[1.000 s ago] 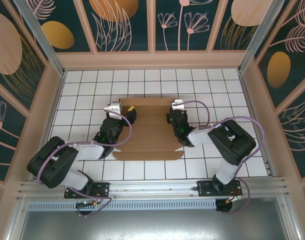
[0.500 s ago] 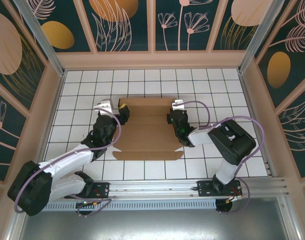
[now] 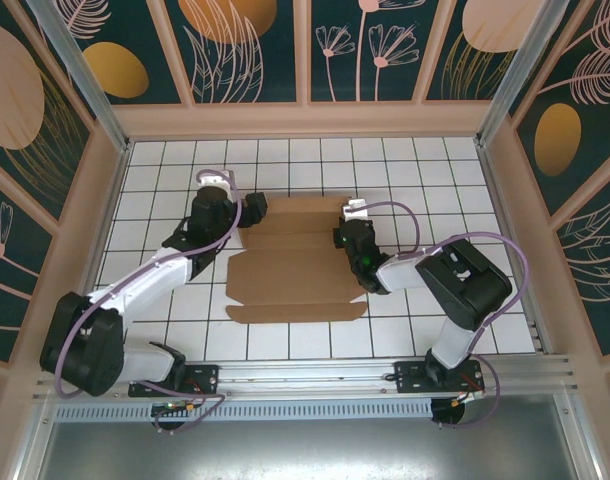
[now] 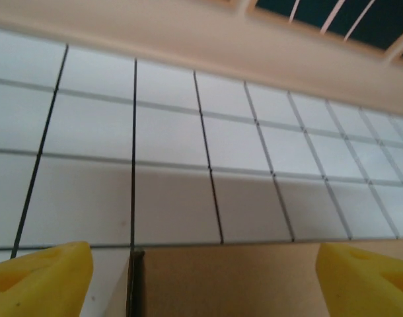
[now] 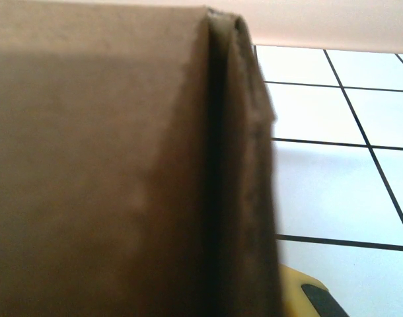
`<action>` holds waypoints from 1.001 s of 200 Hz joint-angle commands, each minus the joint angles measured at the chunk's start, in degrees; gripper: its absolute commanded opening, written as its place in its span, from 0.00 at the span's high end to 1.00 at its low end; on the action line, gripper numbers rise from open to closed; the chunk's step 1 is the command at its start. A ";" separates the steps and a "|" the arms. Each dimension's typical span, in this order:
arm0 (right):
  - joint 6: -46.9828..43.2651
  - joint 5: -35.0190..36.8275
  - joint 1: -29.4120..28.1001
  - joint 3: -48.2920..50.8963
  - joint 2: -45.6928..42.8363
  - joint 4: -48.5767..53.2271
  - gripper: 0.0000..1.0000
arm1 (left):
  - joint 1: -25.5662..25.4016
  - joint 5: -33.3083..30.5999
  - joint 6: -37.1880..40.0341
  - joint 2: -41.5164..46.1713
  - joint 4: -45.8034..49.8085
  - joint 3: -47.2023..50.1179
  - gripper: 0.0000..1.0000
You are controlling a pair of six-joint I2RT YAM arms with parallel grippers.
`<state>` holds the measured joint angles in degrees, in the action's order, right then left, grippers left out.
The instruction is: Fold the paper box
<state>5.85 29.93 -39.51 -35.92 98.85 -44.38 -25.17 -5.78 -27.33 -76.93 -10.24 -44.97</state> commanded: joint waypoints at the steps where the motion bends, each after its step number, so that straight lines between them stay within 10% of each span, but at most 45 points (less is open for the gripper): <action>1: -0.40 -0.18 0.31 0.06 0.48 -1.33 1.00 | 0.21 -0.92 -0.99 -0.25 2.91 -0.45 0.17; 111: 1.00 -7.94 0.32 1.42 -1.25 -1.59 0.93 | 0.66 -1.13 -15.69 3.99 -13.02 15.65 0.36; 166: -0.32 -20.29 2.14 5.80 -10.55 -6.22 0.43 | 0.64 -4.44 -14.36 4.04 -13.90 17.41 0.39; 200: 1.22 -36.05 6.40 10.80 -18.24 -11.26 0.30 | 0.67 -4.73 -13.55 3.59 -13.37 16.65 0.39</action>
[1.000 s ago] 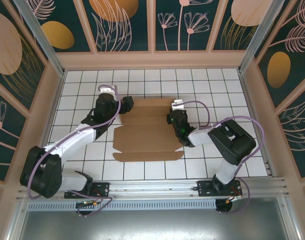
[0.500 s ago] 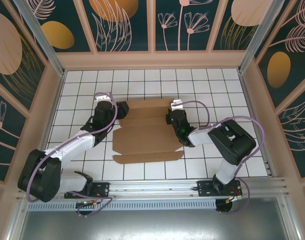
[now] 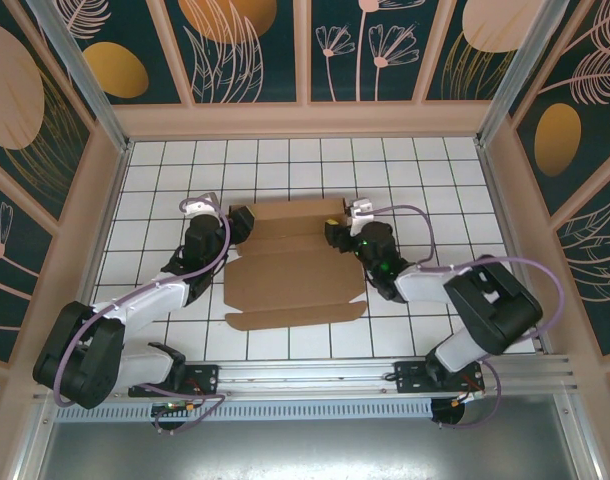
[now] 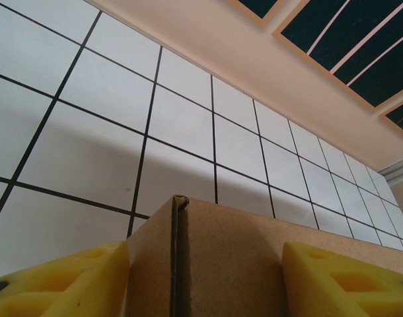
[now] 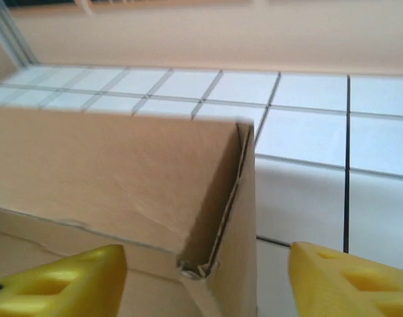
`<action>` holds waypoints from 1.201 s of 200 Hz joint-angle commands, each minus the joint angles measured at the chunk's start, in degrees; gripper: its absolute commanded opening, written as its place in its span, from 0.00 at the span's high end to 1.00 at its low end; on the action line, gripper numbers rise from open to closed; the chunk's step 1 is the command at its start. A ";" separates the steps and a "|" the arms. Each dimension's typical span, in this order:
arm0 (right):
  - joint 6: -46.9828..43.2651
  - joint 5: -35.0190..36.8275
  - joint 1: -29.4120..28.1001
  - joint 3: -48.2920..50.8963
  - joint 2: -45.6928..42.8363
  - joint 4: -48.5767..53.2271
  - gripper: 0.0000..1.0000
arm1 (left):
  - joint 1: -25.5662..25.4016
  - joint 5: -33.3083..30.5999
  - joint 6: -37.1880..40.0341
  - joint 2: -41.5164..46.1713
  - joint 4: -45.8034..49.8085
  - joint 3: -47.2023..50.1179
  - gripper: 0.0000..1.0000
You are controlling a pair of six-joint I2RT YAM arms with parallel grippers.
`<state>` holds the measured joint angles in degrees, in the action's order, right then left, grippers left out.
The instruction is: Fold the paper box
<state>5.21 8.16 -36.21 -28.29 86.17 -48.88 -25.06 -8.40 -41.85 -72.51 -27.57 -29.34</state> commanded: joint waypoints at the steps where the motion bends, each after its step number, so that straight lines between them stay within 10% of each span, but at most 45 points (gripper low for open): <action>1: 2.19 -14.96 3.35 3.34 -5.79 -7.02 0.30 | 0.55 -2.08 0.93 -0.85 3.99 0.99 0.39; 34: 15.26 -27.98 11.52 5.15 -9.01 -14.28 0.31 | 0.54 -1.50 1.06 -1.21 3.85 0.85 0.39; 154: 11.85 -21.49 11.44 -5.66 1.50 9.48 0.54 | 0.54 0.68 -1.95 -3.26 2.87 2.56 0.52; 240: 5.05 -18.71 11.17 -22.92 -7.89 35.13 0.46 | 0.54 -5.41 2.10 3.14 18.83 -7.34 0.08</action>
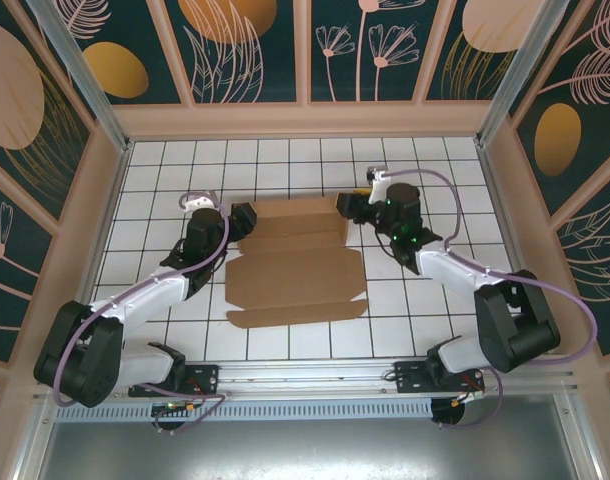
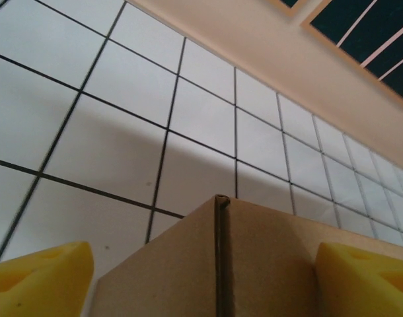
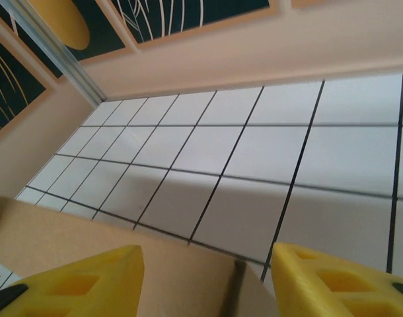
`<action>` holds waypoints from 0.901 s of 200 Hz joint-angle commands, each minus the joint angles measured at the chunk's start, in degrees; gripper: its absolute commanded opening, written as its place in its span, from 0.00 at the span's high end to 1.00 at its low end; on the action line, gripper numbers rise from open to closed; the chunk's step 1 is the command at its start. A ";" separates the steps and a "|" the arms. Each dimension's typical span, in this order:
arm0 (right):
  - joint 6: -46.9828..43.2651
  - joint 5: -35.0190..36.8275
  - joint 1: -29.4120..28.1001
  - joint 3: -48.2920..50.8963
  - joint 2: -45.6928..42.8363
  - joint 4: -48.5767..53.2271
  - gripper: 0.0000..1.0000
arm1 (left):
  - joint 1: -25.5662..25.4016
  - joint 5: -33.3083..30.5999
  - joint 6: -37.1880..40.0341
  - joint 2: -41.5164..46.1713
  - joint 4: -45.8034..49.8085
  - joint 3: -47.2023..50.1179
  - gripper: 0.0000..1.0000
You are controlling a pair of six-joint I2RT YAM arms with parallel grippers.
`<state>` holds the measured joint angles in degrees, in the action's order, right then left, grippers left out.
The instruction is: Fold the paper box
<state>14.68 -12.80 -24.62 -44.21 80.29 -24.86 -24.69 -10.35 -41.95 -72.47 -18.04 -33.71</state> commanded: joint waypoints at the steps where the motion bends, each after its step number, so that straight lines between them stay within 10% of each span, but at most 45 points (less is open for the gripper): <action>1: -4.53 2.21 -0.42 -7.20 -1.99 11.31 0.46 | 0.21 -3.55 2.31 3.20 9.46 -3.04 0.08; 52: -10.68 -2.50 -3.10 -18.80 3.54 21.67 0.68 | 0.17 -5.04 6.75 9.75 15.12 -7.55 0.06; 79: -9.95 -4.05 -3.68 -25.09 8.52 29.13 1.00 | 0.17 0.76 10.97 11.62 16.67 -10.71 0.06; 180: -9.56 -6.41 -5.29 -31.13 19.42 36.73 1.00 | 0.09 -6.67 21.75 22.23 15.63 -9.77 0.09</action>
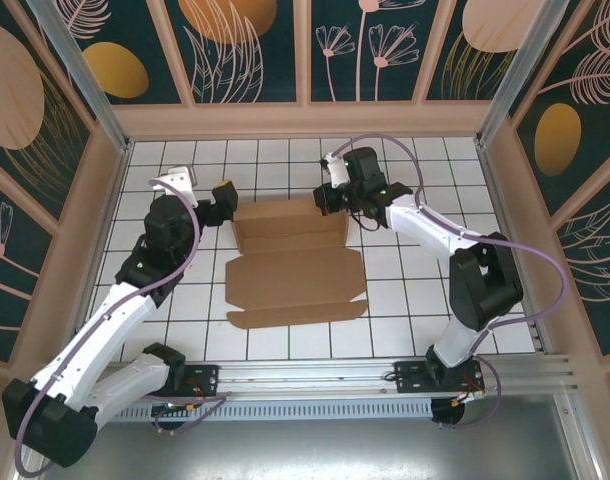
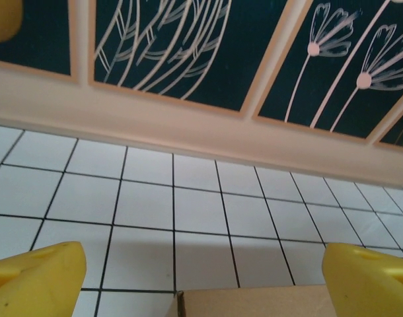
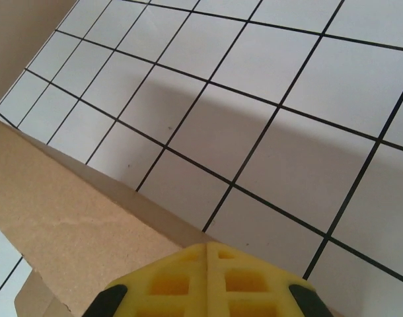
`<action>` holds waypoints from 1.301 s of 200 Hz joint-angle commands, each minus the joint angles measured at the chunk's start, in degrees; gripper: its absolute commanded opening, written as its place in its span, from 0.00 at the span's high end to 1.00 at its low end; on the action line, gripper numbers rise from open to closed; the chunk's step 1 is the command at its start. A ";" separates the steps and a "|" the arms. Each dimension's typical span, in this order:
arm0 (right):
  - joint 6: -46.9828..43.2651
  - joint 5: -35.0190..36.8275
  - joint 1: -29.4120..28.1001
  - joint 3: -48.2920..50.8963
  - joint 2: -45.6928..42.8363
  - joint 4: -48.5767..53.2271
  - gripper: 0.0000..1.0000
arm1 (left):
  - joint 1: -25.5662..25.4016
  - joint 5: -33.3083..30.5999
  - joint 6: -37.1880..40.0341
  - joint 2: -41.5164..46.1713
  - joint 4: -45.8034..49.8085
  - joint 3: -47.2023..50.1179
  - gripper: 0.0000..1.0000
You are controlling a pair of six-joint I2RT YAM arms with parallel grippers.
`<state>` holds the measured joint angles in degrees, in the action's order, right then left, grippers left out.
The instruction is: Fold the paper box
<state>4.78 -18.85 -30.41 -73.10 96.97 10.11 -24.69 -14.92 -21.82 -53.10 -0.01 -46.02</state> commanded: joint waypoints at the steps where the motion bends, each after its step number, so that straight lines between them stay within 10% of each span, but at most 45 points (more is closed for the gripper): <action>1: 0.33 -0.37 0.56 -2.27 2.90 1.80 1.00 | 0.08 -2.12 1.57 2.93 -2.51 2.57 0.09; 112: 9.36 0.24 10.62 -8.22 19.47 0.98 1.00 | 0.14 -4.31 0.20 4.51 0.34 -7.35 0.08; 161: 6.73 3.85 10.86 -7.71 13.47 -1.73 0.56 | 0.08 -2.17 -0.85 2.18 -0.42 -6.35 0.07; 198: 0.96 -12.34 10.53 -9.69 16.50 -3.69 0.20 | 0.16 0.31 -1.37 1.33 -1.22 -5.01 0.07; 260: -5.48 1.78 5.68 -19.01 27.65 2.96 0.19 | 0.13 1.80 -1.03 2.03 -2.05 -4.11 0.07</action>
<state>2.17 -23.73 -23.20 -89.97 121.16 9.96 -24.69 -14.00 -22.72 -51.81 0.01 -50.89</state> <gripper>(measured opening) 0.827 0.927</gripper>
